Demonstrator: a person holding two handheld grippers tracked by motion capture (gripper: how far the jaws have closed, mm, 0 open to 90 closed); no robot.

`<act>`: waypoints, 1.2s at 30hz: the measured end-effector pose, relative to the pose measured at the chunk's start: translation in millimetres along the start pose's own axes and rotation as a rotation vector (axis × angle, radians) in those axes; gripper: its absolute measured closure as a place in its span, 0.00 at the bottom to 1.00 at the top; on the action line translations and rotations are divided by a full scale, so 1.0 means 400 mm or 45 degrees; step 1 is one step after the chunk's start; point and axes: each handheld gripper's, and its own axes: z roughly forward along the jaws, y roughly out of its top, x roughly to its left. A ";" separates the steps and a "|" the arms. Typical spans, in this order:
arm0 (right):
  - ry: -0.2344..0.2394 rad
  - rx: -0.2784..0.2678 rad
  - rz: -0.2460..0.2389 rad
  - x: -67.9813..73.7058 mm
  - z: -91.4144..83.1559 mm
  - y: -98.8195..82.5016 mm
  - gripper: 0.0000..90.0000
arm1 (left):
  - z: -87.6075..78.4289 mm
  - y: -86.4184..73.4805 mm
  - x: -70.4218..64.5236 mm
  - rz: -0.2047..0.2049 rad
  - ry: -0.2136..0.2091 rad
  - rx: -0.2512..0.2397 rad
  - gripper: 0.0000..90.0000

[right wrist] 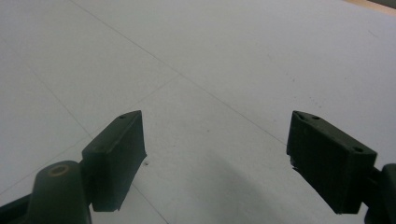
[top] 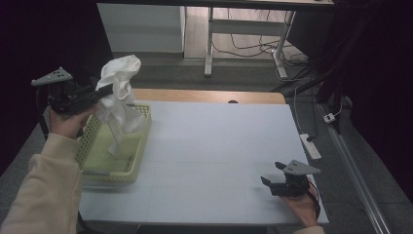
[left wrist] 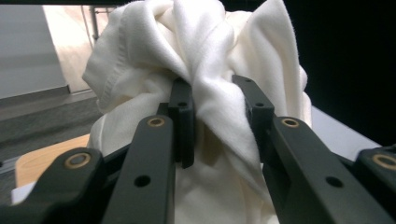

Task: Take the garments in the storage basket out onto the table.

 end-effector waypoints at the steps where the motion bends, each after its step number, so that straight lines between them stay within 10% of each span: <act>1: -0.001 -0.001 0.002 0.000 0.001 0.000 0.22 | 0.000 0.003 -0.002 0.001 -0.001 -0.004 0.79; 36: 0.001 -0.015 0.004 0.002 -0.002 0.002 0.22 | 0.017 0.104 -0.110 0.027 -0.217 -0.176 0.79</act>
